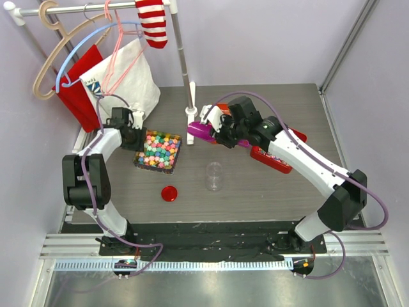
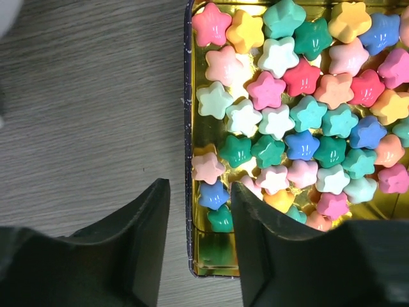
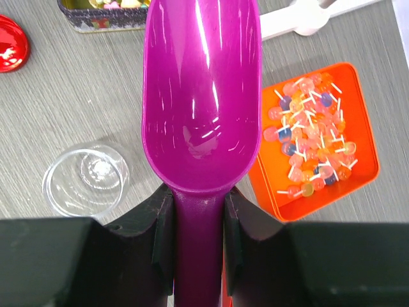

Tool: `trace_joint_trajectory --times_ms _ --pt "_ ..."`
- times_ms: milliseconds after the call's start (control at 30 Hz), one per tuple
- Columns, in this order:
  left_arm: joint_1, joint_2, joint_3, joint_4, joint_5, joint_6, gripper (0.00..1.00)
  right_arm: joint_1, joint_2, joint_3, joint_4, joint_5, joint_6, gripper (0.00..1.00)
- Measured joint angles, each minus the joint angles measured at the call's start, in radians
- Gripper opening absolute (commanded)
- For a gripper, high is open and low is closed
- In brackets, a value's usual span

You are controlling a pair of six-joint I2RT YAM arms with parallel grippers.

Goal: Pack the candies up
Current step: Adjust the storage box at the center of the board.

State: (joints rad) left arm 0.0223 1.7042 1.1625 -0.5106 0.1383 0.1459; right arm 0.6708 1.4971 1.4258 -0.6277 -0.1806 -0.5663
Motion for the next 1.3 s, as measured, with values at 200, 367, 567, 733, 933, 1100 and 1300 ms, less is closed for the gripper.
trace_joint_trajectory --times_ms 200,367,567,733,933,1100,1300 --pt "0.0 0.001 -0.008 0.015 -0.002 0.006 0.34 0.033 0.068 0.085 -0.036 0.0 0.001 0.01" --pt "0.0 0.006 -0.015 0.032 -0.008 0.014 0.33 0.062 0.076 0.104 -0.056 0.015 0.001 0.01" --pt "0.0 0.028 -0.05 0.05 -0.032 0.016 0.29 0.107 0.105 0.127 -0.082 0.052 0.001 0.01" --pt "0.0 0.058 -0.054 0.051 -0.04 0.016 0.17 0.141 0.13 0.149 -0.116 0.078 0.001 0.01" --pt "0.002 0.068 -0.054 0.055 -0.032 0.02 0.0 0.157 0.137 0.163 -0.129 0.096 -0.001 0.01" --pt "0.005 0.068 -0.052 0.048 -0.003 0.024 0.0 0.159 0.163 0.191 -0.147 0.108 -0.004 0.01" --pt "0.005 0.087 -0.018 0.018 0.039 0.026 0.0 0.16 0.215 0.234 -0.171 0.141 -0.011 0.01"
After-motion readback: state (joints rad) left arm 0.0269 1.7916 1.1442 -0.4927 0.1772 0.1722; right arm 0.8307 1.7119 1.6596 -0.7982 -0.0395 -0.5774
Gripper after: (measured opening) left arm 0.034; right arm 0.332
